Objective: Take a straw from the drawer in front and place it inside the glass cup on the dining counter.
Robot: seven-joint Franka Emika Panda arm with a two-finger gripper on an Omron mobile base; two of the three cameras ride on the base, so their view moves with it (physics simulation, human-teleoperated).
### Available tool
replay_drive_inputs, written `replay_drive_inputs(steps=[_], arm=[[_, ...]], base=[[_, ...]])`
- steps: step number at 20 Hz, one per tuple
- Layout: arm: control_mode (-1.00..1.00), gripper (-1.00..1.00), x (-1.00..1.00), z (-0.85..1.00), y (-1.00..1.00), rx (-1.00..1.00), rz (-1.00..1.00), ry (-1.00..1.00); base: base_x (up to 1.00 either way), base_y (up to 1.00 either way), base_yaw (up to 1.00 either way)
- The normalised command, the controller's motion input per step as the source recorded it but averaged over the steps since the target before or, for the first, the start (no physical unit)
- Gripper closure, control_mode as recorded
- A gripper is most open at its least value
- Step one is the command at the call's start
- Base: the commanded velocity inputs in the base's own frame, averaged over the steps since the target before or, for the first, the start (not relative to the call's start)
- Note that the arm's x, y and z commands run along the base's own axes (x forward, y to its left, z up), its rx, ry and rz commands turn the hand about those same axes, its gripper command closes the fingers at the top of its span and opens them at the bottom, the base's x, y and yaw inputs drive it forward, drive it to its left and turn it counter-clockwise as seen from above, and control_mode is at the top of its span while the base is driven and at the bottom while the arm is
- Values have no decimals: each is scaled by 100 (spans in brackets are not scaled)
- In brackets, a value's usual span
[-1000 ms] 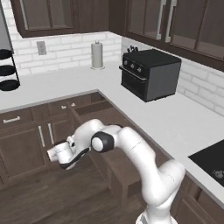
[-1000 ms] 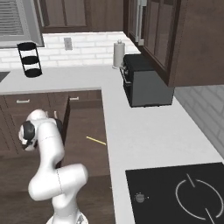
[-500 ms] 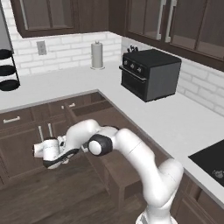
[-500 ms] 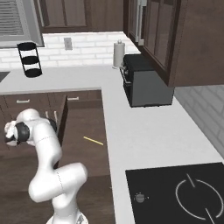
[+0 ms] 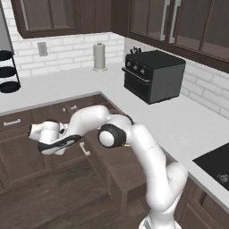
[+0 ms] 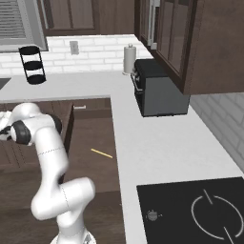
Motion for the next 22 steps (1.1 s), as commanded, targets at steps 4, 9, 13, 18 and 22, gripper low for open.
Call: replay_drive_inputs(steps=[4,9,13,18,22], arm=[[-100,-100,0,99,-86,18,-5,0],[-100,-100,25,56,-100,26,-7,16],[-100,-100,29,5,-82,24,-4,25],[-100,-100,18,-35,-44,11,0,23],[-100,-100,10,-75,-14,0,0,22]], base=[[0,0,0],[0,0,0],[0,0,0],[0,0,0],[0,0,0]])
